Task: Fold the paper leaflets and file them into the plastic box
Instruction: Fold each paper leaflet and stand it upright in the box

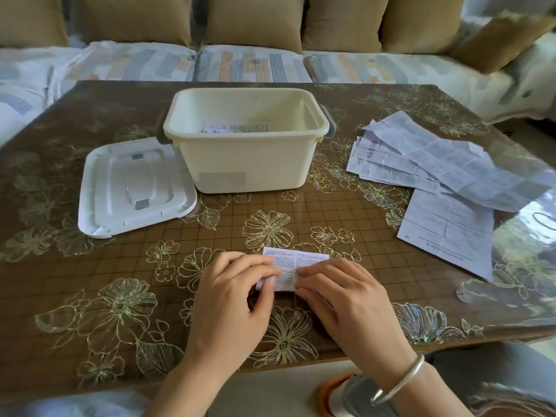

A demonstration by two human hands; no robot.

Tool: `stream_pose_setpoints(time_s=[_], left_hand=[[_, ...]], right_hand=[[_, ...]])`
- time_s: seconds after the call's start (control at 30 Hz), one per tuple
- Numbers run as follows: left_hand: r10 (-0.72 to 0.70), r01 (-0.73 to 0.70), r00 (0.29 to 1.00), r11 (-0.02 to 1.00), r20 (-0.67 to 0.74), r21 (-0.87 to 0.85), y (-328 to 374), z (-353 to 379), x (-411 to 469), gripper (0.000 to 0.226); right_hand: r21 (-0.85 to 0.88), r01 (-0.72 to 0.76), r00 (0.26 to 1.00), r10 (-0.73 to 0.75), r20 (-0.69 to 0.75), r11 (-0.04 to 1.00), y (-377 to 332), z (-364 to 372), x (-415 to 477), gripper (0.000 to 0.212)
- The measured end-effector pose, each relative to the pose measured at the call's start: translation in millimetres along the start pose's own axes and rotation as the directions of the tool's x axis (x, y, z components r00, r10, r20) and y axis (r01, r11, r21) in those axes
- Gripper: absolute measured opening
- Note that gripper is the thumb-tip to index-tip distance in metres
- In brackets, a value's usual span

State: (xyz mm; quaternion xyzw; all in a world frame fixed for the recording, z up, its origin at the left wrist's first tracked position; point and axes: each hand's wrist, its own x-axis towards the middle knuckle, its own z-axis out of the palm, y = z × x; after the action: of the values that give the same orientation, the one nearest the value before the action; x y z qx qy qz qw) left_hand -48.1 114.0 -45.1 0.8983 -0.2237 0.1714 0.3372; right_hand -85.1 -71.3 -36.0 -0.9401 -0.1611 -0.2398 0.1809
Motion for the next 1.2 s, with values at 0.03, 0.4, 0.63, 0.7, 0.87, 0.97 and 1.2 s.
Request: stream_pose_setpoints(time_s=[0.03,0.4,0.63,0.7,0.87,0.97,1.2], left_hand=[[0.006,-0.006,1.0,0.999,-0.005,-0.039,0.9,-0.8,0.1,0.027],[-0.037,0.036,0.999,0.997,-0.012,-0.075,1.6,-1.9,-1.2,0.021],[-0.078,0.079,0.996,0.997,0.032,-0.003,6.3,-2.9,1.5,0.015],[-0.088,0.087,0.995,0.996,0.046,0.021,7.6,-3.4,2.2,0.019],[-0.072,0.07,0.995,0.997,0.066,0.025,4.7,-2.0,2.0,0.022],[-0.067,0.065,0.995,0.998,0.077,0.027,4.1,-1.6,2.4,0.015],[-0.058,0.059,0.995,0.998,0.082,-0.004,1.7,-0.2,1.2,0.011]], right_hand=[[0.009,-0.01,1.0,0.01,-0.015,1.0,0.2,-0.5,0.1,0.018],[0.256,-0.289,0.949,0.31,-0.048,0.922,-4.7,-2.7,-7.2,0.015],[0.197,-0.372,0.925,0.38,-0.004,0.907,-3.1,1.2,-0.9,0.03],[0.181,-0.37,0.927,0.376,0.003,0.911,-3.9,0.9,-0.1,0.029],[0.021,-0.343,0.937,0.34,0.075,0.939,-4.4,-2.7,7.1,0.028],[-0.058,-0.348,0.915,0.352,0.194,0.936,-7.1,-10.7,20.2,0.031],[-0.218,-0.351,0.709,0.411,0.573,0.911,-6.4,-25.0,63.8,0.053]])
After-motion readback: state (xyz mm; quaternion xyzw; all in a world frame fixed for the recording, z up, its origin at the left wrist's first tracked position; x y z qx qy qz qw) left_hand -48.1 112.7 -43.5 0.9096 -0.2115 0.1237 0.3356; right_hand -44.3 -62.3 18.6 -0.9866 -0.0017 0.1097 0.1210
